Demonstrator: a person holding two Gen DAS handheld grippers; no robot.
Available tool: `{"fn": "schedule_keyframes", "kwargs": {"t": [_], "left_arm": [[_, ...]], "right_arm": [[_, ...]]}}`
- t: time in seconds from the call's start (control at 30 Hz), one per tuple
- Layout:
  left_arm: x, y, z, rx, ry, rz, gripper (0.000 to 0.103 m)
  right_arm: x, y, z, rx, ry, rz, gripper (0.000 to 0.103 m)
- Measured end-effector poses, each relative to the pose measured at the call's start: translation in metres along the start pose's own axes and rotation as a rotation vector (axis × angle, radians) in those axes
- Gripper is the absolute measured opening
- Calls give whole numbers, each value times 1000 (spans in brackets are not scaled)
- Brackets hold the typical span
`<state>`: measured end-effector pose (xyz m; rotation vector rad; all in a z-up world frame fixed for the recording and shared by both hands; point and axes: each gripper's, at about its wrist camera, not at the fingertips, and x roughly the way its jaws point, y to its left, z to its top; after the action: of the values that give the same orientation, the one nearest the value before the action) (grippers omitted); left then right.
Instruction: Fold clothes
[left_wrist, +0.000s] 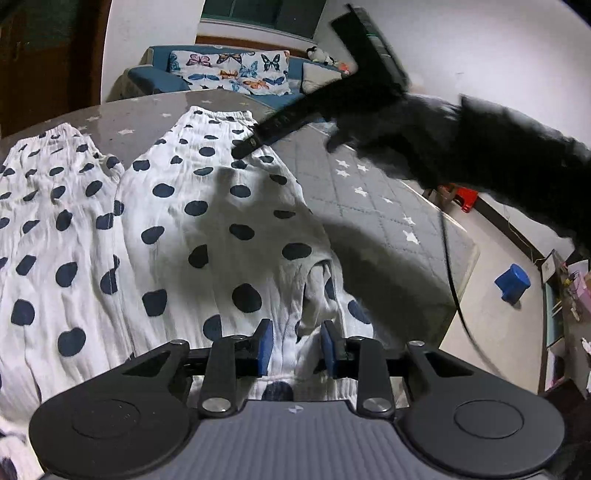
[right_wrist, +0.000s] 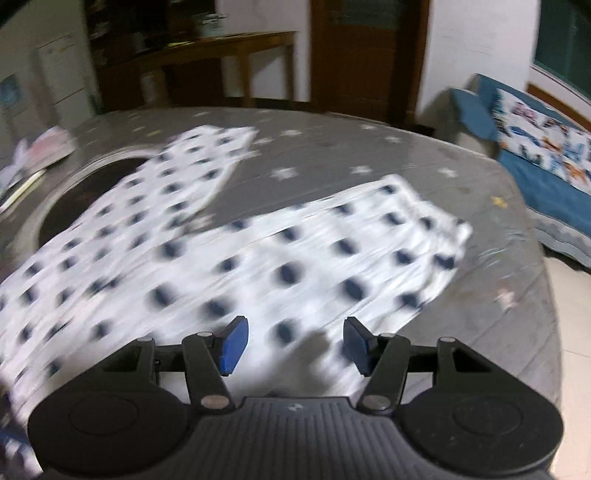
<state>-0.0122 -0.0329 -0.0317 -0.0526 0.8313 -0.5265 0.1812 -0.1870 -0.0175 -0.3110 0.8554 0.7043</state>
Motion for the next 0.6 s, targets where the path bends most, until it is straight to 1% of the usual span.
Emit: {"fn": "schedule_keyframes", "kwargs": {"t": [0.07, 0.13, 0.2, 0.27, 0.33, 0.47, 0.6], "left_arm": [[-8, -1, 0, -6, -17, 4, 31], [-18, 2, 1, -8, -45, 26, 32], [-29, 8, 0, -19, -71, 58, 32], [-41, 19, -1, -48, -97, 113, 32], [-51, 32, -4, -85, -116, 171, 32], [-71, 64, -13, -174, -139, 286, 32], [-82, 97, -29, -278, -124, 380, 30]], "right_arm": [[-13, 20, -12, -28, 0, 48, 58], [-23, 38, -22, -58, 1, 83, 58], [-33, 58, -33, -96, 3, 121, 58], [-41, 76, -44, -130, 4, 147, 58], [-46, 90, -55, -158, 4, 161, 58], [-48, 106, -71, -212, 14, 146, 58], [-46, 107, -81, -212, 22, 126, 59]]}}
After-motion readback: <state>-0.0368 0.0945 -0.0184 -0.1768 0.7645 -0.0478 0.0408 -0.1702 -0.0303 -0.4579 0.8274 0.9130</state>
